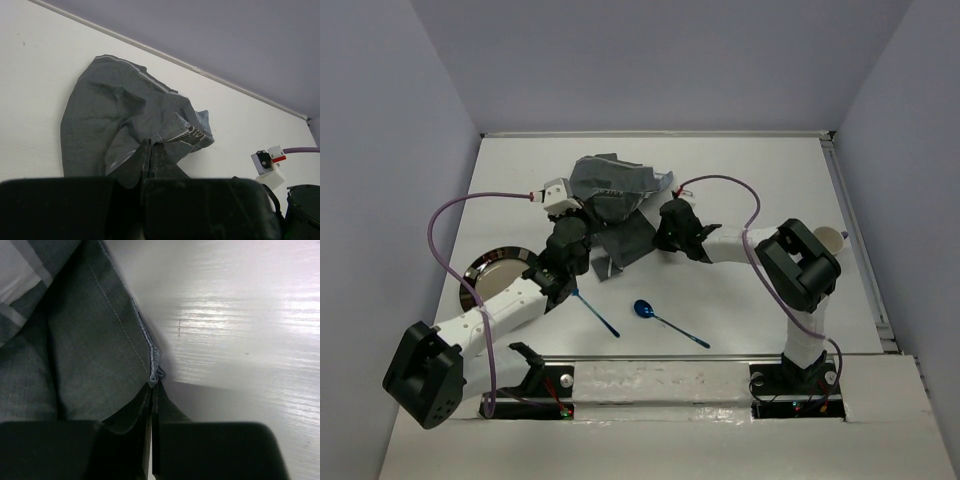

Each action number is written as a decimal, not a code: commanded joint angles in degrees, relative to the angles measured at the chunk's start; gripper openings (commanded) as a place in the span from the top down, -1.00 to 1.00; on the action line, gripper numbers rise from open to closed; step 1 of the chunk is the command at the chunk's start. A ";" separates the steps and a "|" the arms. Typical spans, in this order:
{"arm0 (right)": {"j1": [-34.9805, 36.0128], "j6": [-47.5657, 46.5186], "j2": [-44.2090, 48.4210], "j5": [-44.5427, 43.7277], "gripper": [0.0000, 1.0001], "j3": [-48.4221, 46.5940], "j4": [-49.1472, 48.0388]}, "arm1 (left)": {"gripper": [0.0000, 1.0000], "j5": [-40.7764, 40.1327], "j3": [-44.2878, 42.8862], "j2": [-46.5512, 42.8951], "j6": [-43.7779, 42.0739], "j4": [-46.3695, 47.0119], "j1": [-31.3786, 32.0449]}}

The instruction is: Set the dinner table for one person

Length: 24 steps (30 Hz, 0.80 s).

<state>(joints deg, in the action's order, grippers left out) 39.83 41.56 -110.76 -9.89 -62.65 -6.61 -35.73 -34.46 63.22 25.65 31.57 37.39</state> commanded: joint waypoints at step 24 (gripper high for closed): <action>-0.90 -27.32 53.80 -25.44 1.00 -16.62 30.34 | 1.00 2.41 -16.25 -23.31 3.35 -2.48 -5.22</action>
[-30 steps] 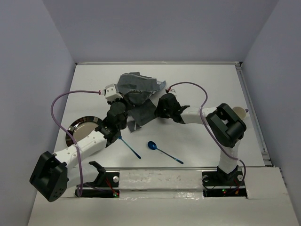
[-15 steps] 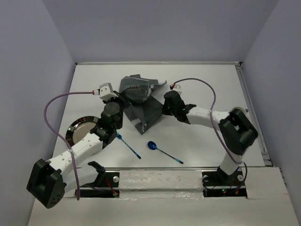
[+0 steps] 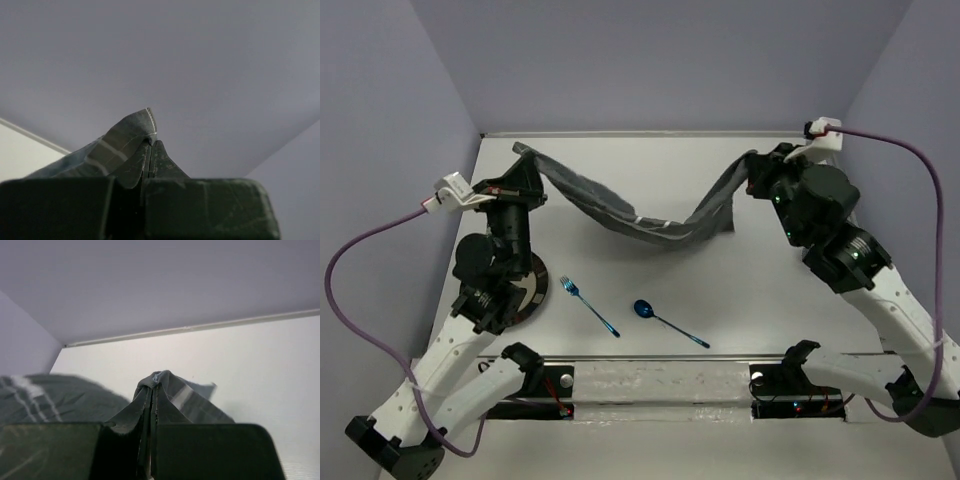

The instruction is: Set the dinner table for one person

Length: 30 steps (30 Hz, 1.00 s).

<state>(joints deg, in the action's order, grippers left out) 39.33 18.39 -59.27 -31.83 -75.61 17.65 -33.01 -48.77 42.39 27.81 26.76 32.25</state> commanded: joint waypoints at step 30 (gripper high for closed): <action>-28.61 -5.83 -33.91 20.31 1.00 -51.07 12.06 | 1.00 24.31 -30.79 31.18 7.61 -2.17 -19.06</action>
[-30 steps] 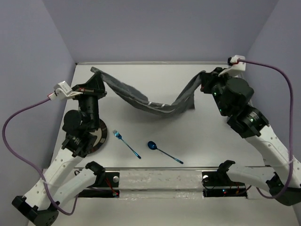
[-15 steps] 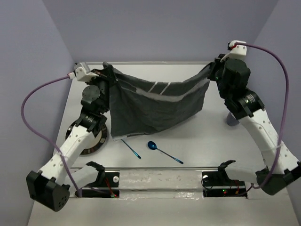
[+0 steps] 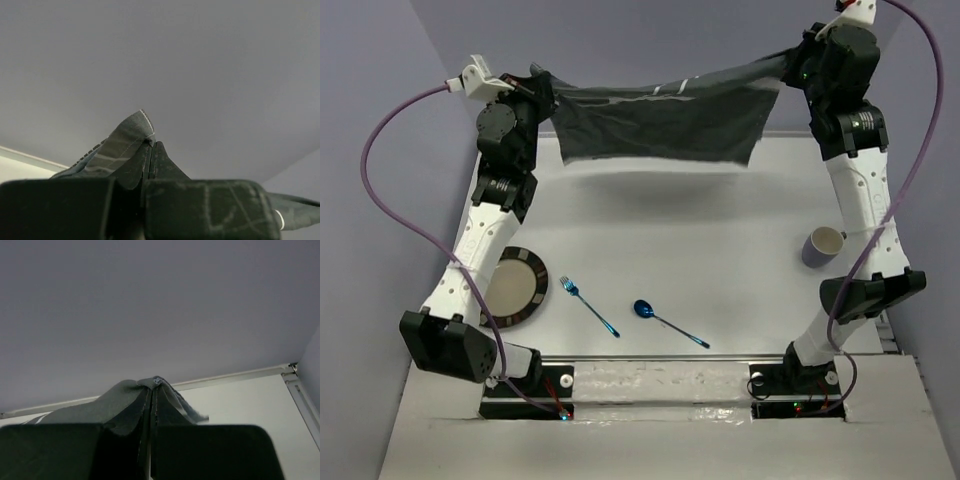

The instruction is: Set the dinner table for one person

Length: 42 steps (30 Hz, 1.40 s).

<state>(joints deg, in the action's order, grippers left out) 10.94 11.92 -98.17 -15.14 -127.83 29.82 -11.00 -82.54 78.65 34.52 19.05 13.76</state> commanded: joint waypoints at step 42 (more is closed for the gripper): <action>-0.22 23.67 37.70 6.00 1.00 102.25 -27.10 | 0.59 13.20 86.24 -30.75 13.82 31.67 -6.99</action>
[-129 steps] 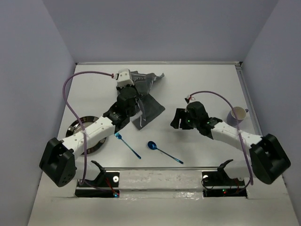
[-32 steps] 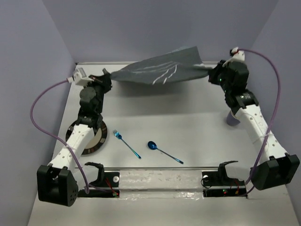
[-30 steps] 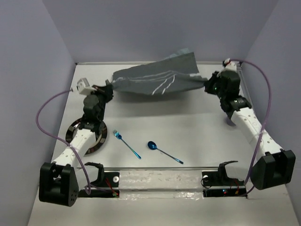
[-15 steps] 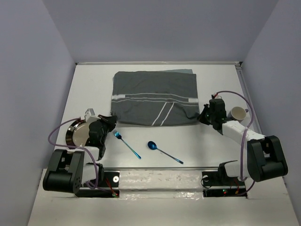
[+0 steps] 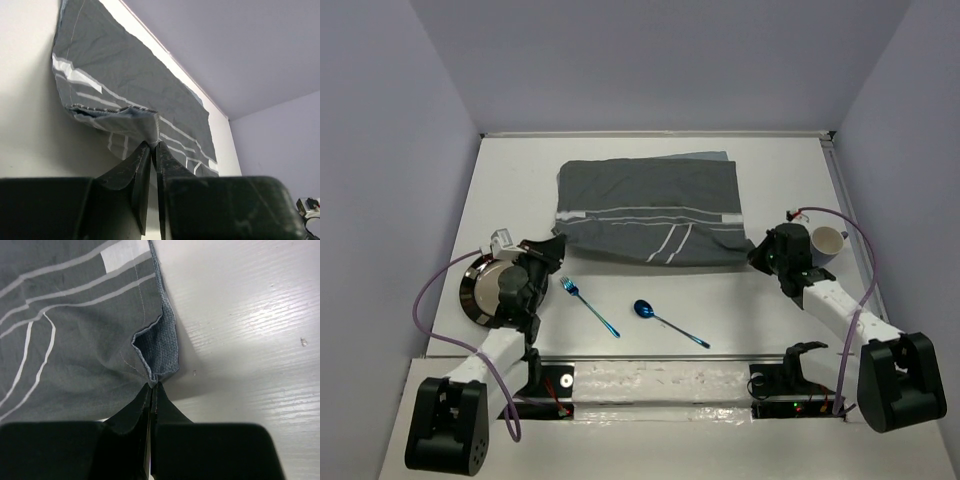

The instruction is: Set the dinner table for one person

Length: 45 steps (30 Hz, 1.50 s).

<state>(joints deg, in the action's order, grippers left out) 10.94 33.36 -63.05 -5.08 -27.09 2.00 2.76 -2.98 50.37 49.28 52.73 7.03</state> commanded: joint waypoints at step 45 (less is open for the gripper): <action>-0.22 -7.52 -31.34 -9.50 -0.08 -30.56 2.48 | 0.10 11.56 -19.51 -16.35 -8.66 -31.17 0.00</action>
<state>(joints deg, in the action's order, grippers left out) 10.94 27.27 -91.42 -10.66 -52.29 6.79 12.25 -17.30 37.34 44.38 29.02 7.03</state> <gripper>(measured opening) 0.549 0.454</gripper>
